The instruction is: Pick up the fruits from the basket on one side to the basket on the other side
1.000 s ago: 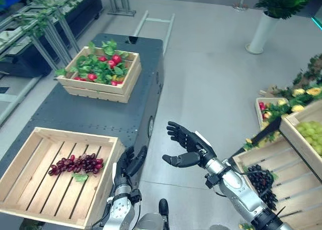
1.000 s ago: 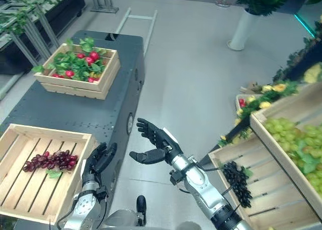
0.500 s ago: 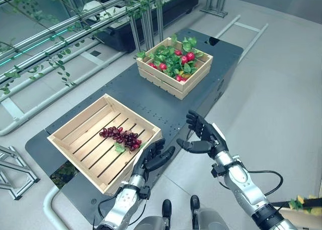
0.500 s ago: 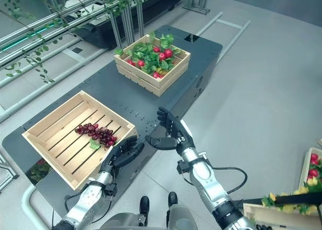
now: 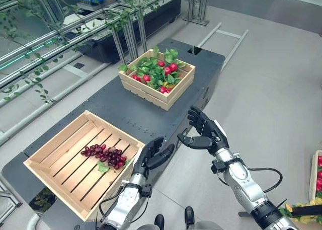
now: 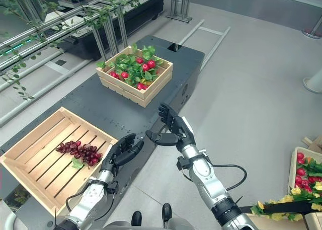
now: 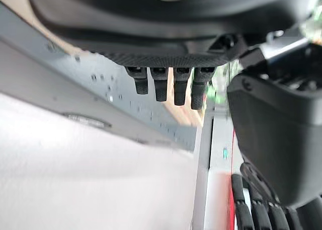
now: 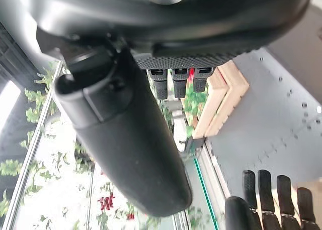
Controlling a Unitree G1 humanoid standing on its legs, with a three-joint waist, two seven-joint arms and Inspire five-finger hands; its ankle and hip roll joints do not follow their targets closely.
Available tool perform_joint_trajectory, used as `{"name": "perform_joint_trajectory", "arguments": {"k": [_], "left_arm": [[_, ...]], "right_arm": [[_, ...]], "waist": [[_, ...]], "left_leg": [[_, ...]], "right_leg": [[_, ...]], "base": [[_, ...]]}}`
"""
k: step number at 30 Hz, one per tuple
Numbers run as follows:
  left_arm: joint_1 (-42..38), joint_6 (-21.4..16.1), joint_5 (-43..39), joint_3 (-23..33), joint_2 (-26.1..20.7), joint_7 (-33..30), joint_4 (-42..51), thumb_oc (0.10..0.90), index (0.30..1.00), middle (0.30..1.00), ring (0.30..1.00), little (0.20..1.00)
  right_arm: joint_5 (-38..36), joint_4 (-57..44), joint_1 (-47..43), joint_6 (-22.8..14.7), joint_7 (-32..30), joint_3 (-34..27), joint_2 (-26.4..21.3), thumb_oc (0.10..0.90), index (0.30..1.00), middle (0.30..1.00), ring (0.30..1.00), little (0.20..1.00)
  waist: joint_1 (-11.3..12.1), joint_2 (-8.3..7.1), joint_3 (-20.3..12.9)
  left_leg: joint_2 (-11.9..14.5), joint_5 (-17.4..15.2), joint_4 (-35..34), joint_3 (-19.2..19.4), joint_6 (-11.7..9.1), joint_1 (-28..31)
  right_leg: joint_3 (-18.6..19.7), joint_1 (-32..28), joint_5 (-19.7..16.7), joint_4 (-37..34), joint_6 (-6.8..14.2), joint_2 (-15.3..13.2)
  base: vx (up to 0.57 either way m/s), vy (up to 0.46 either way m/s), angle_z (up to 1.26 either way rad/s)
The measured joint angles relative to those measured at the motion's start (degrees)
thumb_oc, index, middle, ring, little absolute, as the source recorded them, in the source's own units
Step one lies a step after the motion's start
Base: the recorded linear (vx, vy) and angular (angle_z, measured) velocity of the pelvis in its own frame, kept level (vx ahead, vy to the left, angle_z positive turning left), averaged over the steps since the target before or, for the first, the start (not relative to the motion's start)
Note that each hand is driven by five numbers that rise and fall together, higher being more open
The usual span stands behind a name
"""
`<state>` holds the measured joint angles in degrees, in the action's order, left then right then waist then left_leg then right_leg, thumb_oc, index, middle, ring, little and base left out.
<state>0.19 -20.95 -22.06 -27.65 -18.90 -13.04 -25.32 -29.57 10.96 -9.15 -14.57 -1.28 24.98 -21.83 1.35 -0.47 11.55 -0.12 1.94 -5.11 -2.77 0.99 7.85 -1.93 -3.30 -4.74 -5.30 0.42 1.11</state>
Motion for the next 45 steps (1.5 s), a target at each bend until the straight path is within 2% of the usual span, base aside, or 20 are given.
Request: {"name": "perform_joint_trajectory", "arguments": {"k": [2, 3, 4, 6, 8, 9, 13, 15, 23, 26, 28, 29, 30, 32, 35, 37, 38, 39, 41, 45], "left_arm": [[-1.9, 0.0, 0.0, -0.2, 0.3, 0.4, -0.7, 0.8, 0.9, 0.9, 0.9, 0.9], [-5.1, 0.1, 0.0, -0.8, 1.2, 1.4, -2.1, 0.8, 0.9, 0.9, 0.9, 0.9], [-7.8, 0.0, 0.0, -1.6, 1.9, 1.7, -2.2, 0.8, 0.9, 0.9, 0.9, 0.9], [-8.8, -0.5, 1.5, -3.2, 2.5, 0.9, -0.5, 0.8, 0.9, 0.9, 0.9, 0.9], [-8.9, -0.8, 5.1, -3.9, 2.4, -0.1, -0.3, 0.8, 0.9, 0.9, 0.9, 0.9], [-8.8, -0.8, 6.3, -4.1, 1.8, -0.4, -0.1, 0.8, 0.9, 0.9, 0.9, 0.9], [-8.4, -0.7, 10.7, -4.3, -1.9, -2.4, 1.9, 0.8, 0.9, 0.9, 0.9, 0.9], [-6.6, -0.8, 11.9, -1.4, -2.6, -3.6, 3.6, 0.8, 0.9, 0.9, 0.9, 0.9], [-4.9, -1.0, 17.7, 3.7, -5.5, -6.9, 8.8, 0.8, 0.9, 0.9, 0.9, 0.9], [-5.2, -1.2, 19.6, 3.3, -5.9, -7.5, 8.9, 0.8, 0.9, 0.9, 0.9, 0.9], [-5.7, -1.6, 21.6, 3.4, -7.3, -7.8, 8.9, 0.8, 0.9, 0.9, 0.9, 0.9], [-5.8, -1.6, 22.0, 3.5, -7.9, -7.8, 9.0, 0.8, 0.9, 0.9, 0.9, 0.9], [-5.8, -1.6, 22.6, 3.9, -9.0, -8.0, 9.0, 0.8, 0.9, 0.9, 0.9, 0.9], [-7.1, -1.6, 24.0, 4.6, -10.9, -9.8, 9.5, 0.8, 0.9, 0.9, 0.9, 0.9], [-10.0, -1.5, 25.0, 4.9, -11.6, -13.0, 9.5, 0.8, 0.9, 0.9, 0.9, 0.9], [-8.7, -1.1, 27.1, 6.4, -10.9, -14.4, 10.7, 0.8, 0.9, 0.9, 0.9, 0.9], [-8.0, -1.2, 28.9, 7.8, -11.0, -14.6, 11.6, 0.8, 0.9, 0.9, 0.9, 0.9], [-9.1, -1.2, 31.2, 8.2, -11.6, -15.5, 11.7, 0.8, 0.9, 0.9, 0.9, 0.9], [-9.7, -1.4, 33.5, 8.3, -12.3, -16.9, 11.7, 0.8, 0.9, 0.9, 0.9, 0.9], [-12.5, -2.6, 40.0, 7.1, -16.0, -19.5, 8.1, 0.8, 0.9, 0.9, 0.9, 0.9]], "right_arm": [[1.5, -0.1, 0.1, 0.0, -2.1, -0.1, -1.3, 0.8, 0.9, 0.9, 0.9, 0.9], [2.4, -0.1, 0.5, 0.0, -4.6, -0.5, -3.1, 0.8, 0.9, 0.9, 0.9, 0.9], [2.5, -0.1, 0.8, 0.0, -5.8, -2.1, -4.0, 0.8, 0.9, 0.9, 0.9, 0.9], [2.6, 0.2, 0.6, 0.0, -8.0, -4.5, -4.9, 0.8, 0.9, 0.9, 0.9, 0.9], [2.6, 0.2, 0.6, -0.6, -9.3, -6.2, -3.9, 0.8, 0.9, 0.9, 0.9, 0.9], [2.6, 0.2, 0.7, -0.8, -9.6, -6.2, -3.6, 0.8, 0.9, 0.9, 0.9, 0.9], [2.6, -0.1, 4.9, -1.9, -10.2, -6.4, -2.9, 0.8, 0.9, 0.9, 0.9, 0.9], [2.6, -0.1, 7.1, -1.9, -10.2, -6.5, -1.5, 0.8, 0.9, 0.9, 0.9, 0.9], [4.6, -0.1, 8.5, -1.9, -10.6, -6.5, 0.3, 0.8, 0.9, 0.9, 0.9, 0.9], [4.6, -0.1, 8.4, -1.9, -11.2, -6.5, -0.4, 0.8, 0.9, 0.9, 0.9, 0.9], [4.5, -0.2, 9.0, -2.2, -11.3, -6.6, -0.7, 0.8, 0.9, 0.9, 0.9, 0.9], [4.5, -0.2, 9.4, -2.3, -11.3, -6.6, -0.5, 0.8, 0.9, 0.9, 0.9, 0.9], [4.5, -0.2, 10.5, -2.3, -11.2, -6.6, -0.3, 0.8, 0.9, 0.9, 0.9, 0.9], [4.6, -0.5, 11.3, -2.4, -11.2, -6.7, -0.1, 0.8, 0.9, 0.9, 0.9, 0.9], [4.5, 1.0, 10.4, -2.6, -11.2, -7.4, 0.3, 0.8, 0.9, 0.9, 0.9, 0.9], [4.5, 1.1, 9.7, -2.6, -11.2, -7.6, 0.0, 0.8, 0.9, 0.9, 0.9, 0.9], [4.5, 1.4, 9.4, -2.6, -11.1, -7.7, 0.0, 0.8, 0.9, 0.9, 0.9, 0.9], [4.4, 1.9, 9.2, -2.6, -11.0, -8.1, -0.2, 0.8, 0.9, 0.9, 0.9, 0.9], [4.5, 2.3, 8.8, -2.6, -11.0, -8.1, -1.5, 0.8, 0.9, 0.9, 0.9, 0.9], [4.4, 1.7, 3.7, -3.1, -10.6, -9.3, -4.3, 0.8, 0.9, 0.9, 0.9, 0.9]], "waist": [[-1.0, 0.05, -0.1], [-1.7, -0.96, -0.4], [-3.5, -1.3, -0.4], [-3.4, 0.3, -0.7], [-3.5, 2.24, -0.7], [-3.2, 2.19, -0.6], [-3.4, 1.16, -0.6], [-3.1, 1.09, -0.5], [-0.5, 0.07, -0.4], [-1.1, 1.17, 0.7], [-2.8, 0.32, 2.8], [-3.2, -0.25, 3.4], [-3.6, -0.95, 3.8], [-3.8, -1.82, 4.0], [-4.0, -2.95, 3.5], [-3.6, -0.65, 4.6], [-2.9, -0.34, 5.2], [-2.9, -2.13, 6.4], [-1.1, -3.39, 7.1], [-2.9, 0.02, 8.6]], "left_leg": [[2.5, -2.1, 0.3, 9.1, -0.9, -2.7], [3.7, -4.4, 1.0, 18.6, -2.5, -3.7], [4.8, -4.8, 5.4, 23.0, -2.8, -7.1], [6.0, -4.0, 1.8, 22.9, -3.7, -5.2], [6.2, -0.7, -0.4, 19.1, -3.4, -2.2], [5.8, 0.6, 0.0, 18.3, -3.5, -2.0], [3.6, 0.2, 0.0, 17.8, -1.7, -1.8], [3.0, -0.1, 0.0, 17.2, -1.2, -1.1], [2.3, -0.4, -0.4, 16.2, -0.8, -0.6], [2.9, -0.5, -0.4, 14.0, 0.3, -0.9], [2.4, 0.0, -0.1, 13.0, 1.8, 0.6], [2.0, 0.0, 0.0, 12.7, 2.0, 0.9], [1.4, -0.1, 0.0, 12.2, 1.9, 0.9], [1.2, -0.1, -0.4, 10.6, 1.9, -1.7], [-0.5, 1.4, 0.0, 9.0, 1.5, -4.3], [0.4, 1.2, 0.2, 9.2, 0.6, -3.0], [0.9, 0.5, 2.9, 9.6, -0.3, -3.6], [0.5, -2.2, 14.4, 9.3, -2.2, -8.7], [1.4, -4.4, 22.3, 9.2, -2.0, -12.9], [5.2, -1.8, 9.5, 9.3, -2.8, -7.6]], "right_leg": [[-5.2, 0.0, -0.1, 0.3, -0.4, -1.2], [-10.0, 0.8, 0.8, 0.3, -0.6, -3.8], [-14.0, 1.1, 1.1, 0.2, 0.1, -5.3], [-15.9, 1.8, 0.7, 0.3, 0.8, -5.3], [-15.4, 1.8, 0.4, 0.3, 1.7, -4.2], [-15.1, 1.9, 0.1, 0.3, 2.1, -4.3], [-15.2, 1.5, -0.3, 0.2, 3.8, -6.4], [-15.6, 0.5, 0.0, 0.2, 4.3, -7.1], [-16.3, -0.1, 0.3, 1.1, 4.9, -7.7], [-15.9, 5.6, 2.5, 13.7, 5.5, -9.2], [-14.7, 12.2, 3.7, 28.5, 5.9, -12.1], [-13.8, 13.2, 3.9, 30.6, 5.7, -12.6], [-11.9, 14.1, 4.0, 29.8, 5.5, -12.1], [-5.4, 13.6, 4.1, 18.8, 5.6, -8.3], [-4.4, 10.7, 3.5, 10.2, 5.6, -6.7], [-5.0, 7.1, 1.3, 6.5, 3.9, -5.6], [-5.9, 5.6, 1.5, 5.4, 2.9, -4.9], [-6.2, 4.5, 1.7, 5.4, 2.1, -6.2], [-6.2, 3.0, 2.0, 5.1, 1.2, -6.1], [-5.8, 1.8, 3.9, 6.3, 0.8, -2.3]], "base": [[-0.11, 0.096, 1.14], [-0.12, 0.172, 2.09], [-0.1, 0.18, 2.16], [-0.05, 0.167, 1.1], [-0.03, 0.128, 0.1], [0.03, 0.101, -0.18], [0.05, 0.12, 0.05], [0.06, 0.143, 0.12], [0.01, 0.157, 0.05], [-0.02, 0.06, 0.03], [0.05, -0.119, 0.19], [0.08, -0.259, 0.2], [0.07, -0.28, 0.28], [0.07, -0.223, 0.51], [0.13, -0.146, 0.63], [0.14, -0.16, 0.39], [0.0, -0.104, 0.42], [-0.06, -0.01, 0.37], [0.08, 0.139, 0.07], [0.12, 0.153, -0.18]]}}
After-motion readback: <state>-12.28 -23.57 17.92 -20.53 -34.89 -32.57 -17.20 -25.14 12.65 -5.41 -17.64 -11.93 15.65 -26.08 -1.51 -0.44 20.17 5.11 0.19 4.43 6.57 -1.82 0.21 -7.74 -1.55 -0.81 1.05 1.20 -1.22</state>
